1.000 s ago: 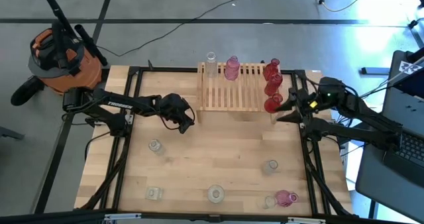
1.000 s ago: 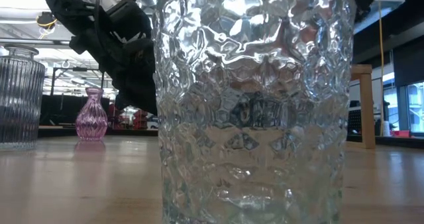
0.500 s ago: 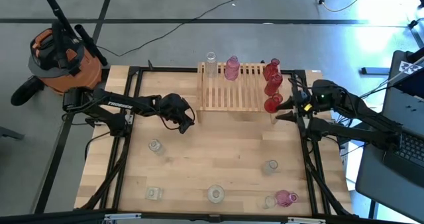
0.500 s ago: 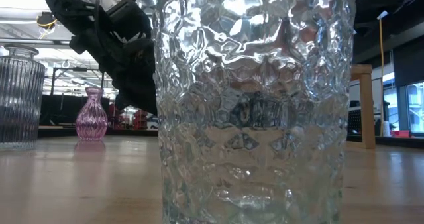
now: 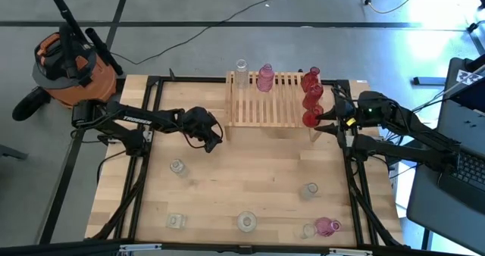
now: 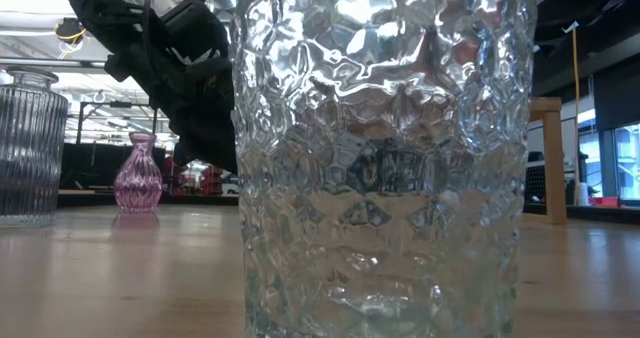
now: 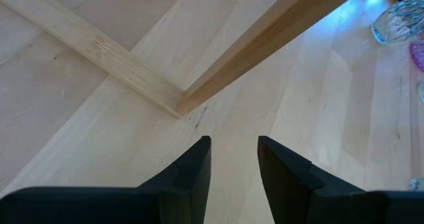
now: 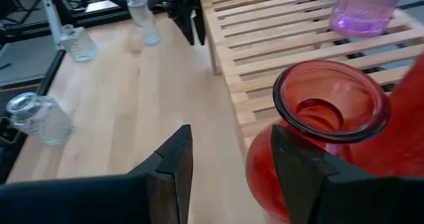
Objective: Sort vases onto shelf
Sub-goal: Put the red vase on the shelf aligned with the other red vase, then put the transparent vase on the shelf aligned with the other transparent vase
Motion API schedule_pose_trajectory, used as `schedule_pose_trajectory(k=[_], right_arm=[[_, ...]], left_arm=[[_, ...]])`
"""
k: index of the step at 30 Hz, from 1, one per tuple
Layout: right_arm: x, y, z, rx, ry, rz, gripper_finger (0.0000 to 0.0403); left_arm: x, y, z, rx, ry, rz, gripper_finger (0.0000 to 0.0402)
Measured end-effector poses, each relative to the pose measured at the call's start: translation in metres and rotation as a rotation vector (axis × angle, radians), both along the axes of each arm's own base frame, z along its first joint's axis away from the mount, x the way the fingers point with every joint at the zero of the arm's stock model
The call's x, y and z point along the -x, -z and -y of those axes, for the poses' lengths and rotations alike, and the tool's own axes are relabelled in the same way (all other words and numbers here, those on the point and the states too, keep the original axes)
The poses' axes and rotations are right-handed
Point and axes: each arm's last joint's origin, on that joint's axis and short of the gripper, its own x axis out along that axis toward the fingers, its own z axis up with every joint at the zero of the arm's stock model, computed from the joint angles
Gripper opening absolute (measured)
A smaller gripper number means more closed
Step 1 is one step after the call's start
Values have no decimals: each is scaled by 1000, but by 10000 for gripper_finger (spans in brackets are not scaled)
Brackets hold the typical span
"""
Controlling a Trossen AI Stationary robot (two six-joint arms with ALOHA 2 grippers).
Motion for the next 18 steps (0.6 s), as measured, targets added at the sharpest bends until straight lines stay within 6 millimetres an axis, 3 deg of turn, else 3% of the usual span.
schedule_pose_trajectory(k=[5,10,14,18], right_arm=[[1,0,-1,-3,-5,6,152],[4,-9,-6,-88,-120,56,152],[7,-21,-12,-221,-210,106,152],[16,-17,-18,-360,-251,54,152]], left_arm=[[0,0,0,0,0,0,117],[0,0,0,5,6,1,117],[0,0,0,6,7,2,117],[0,0,1,10,11,2,117]])
